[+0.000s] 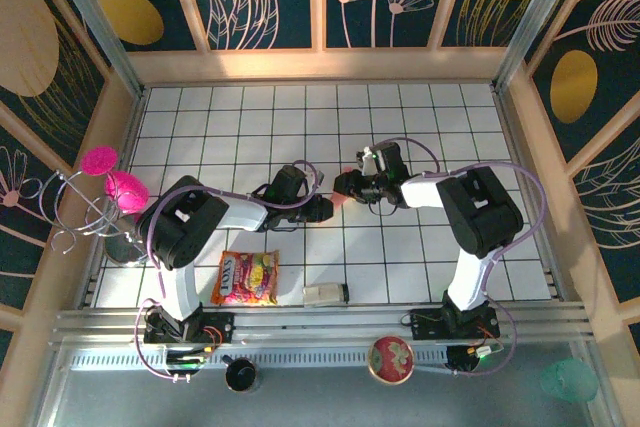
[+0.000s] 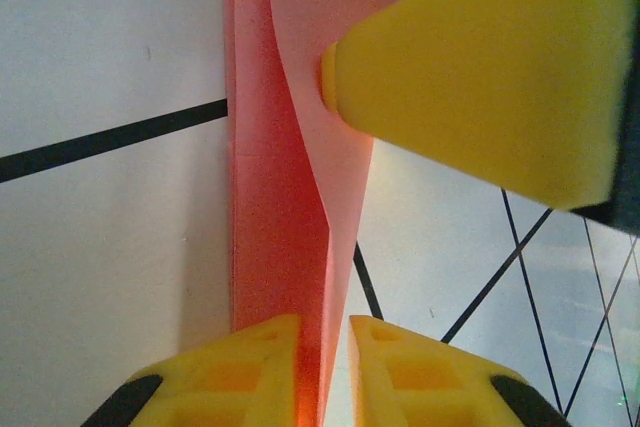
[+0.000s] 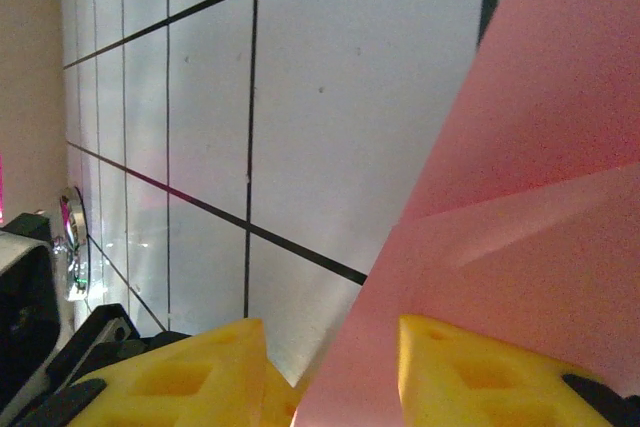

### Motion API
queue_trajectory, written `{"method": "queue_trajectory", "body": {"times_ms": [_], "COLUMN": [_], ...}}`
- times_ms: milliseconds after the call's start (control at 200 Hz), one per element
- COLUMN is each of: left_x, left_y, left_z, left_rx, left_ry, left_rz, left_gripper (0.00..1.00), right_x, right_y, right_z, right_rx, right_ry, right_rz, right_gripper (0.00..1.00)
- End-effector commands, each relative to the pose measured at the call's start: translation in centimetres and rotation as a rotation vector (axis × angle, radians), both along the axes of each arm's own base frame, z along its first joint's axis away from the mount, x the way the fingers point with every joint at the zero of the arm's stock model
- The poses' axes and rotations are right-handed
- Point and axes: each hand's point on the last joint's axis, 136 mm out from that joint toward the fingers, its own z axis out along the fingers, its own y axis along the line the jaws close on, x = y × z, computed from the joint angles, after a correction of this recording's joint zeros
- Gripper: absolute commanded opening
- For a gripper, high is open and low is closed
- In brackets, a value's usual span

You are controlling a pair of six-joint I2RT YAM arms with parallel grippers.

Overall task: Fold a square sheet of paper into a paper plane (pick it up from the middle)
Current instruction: Fold the wing for the fifth time at the center of the table.

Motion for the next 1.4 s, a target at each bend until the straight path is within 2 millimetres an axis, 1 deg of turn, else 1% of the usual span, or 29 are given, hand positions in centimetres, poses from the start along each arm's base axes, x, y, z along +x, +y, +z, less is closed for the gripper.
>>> {"method": "queue_trajectory", "body": {"times_ms": [0, 220, 400, 621, 886, 1031, 1121, 1291, 1327, 1342, 1392], "left_x": [-1.8, -1.3, -0.7, -0.7, -0.7, -1.0, -0.8, 0.5, 0.7, 0.9, 1.3], "left_y": [0.5, 0.6, 1.1, 1.3, 1.7, 1.7, 1.7, 2.4, 2.7, 2.7, 3.1], "left_z": [-1.7, -0.1, 1.1, 0.2, -0.7, -1.0, -0.2, 2.8, 2.8, 3.9, 4.6], "left_rx": [0.049, 0.043, 0.053, 0.078, 0.105, 0.110, 0.108, 0.113, 0.127, 0.114, 0.118], "left_ry": [0.092, 0.057, 0.022, 0.042, 0.072, 0.090, 0.075, -0.013, -0.022, -0.045, -0.069], "left_rz": [-0.017, 0.002, 0.035, 0.048, 0.069, 0.060, 0.062, 0.117, 0.135, 0.145, 0.170], "left_gripper": [0.22, 0.26, 0.26, 0.22, 0.18, 0.19, 0.20, 0.25, 0.26, 0.26, 0.26], "right_x": [0.3, 0.3, 0.4, 0.4, 0.3, 0.3, 0.4, 0.6, 0.6, 0.7, 0.7], "right_y": [0.3, 0.5, 0.5, 0.5, 0.4, 0.4, 0.3, 0.3, 0.3, 0.3, 0.3], "right_z": [-0.3, -0.4, -0.1, -0.1, -0.5, -0.9, -0.9, -0.7, -0.7, -0.6, -0.7], "right_rx": [-0.021, -0.018, -0.015, -0.015, -0.027, -0.041, -0.045, -0.054, -0.059, -0.060, -0.066], "right_ry": [0.001, 0.004, 0.000, -0.001, 0.011, 0.025, 0.029, 0.030, 0.031, 0.030, 0.034], "right_rz": [0.005, 0.012, 0.013, 0.013, 0.009, 0.008, 0.005, 0.000, -0.003, -0.004, -0.007], "right_gripper": [0.39, 0.39, 0.39, 0.39, 0.39, 0.37, 0.36, 0.34, 0.33, 0.32, 0.30]}}
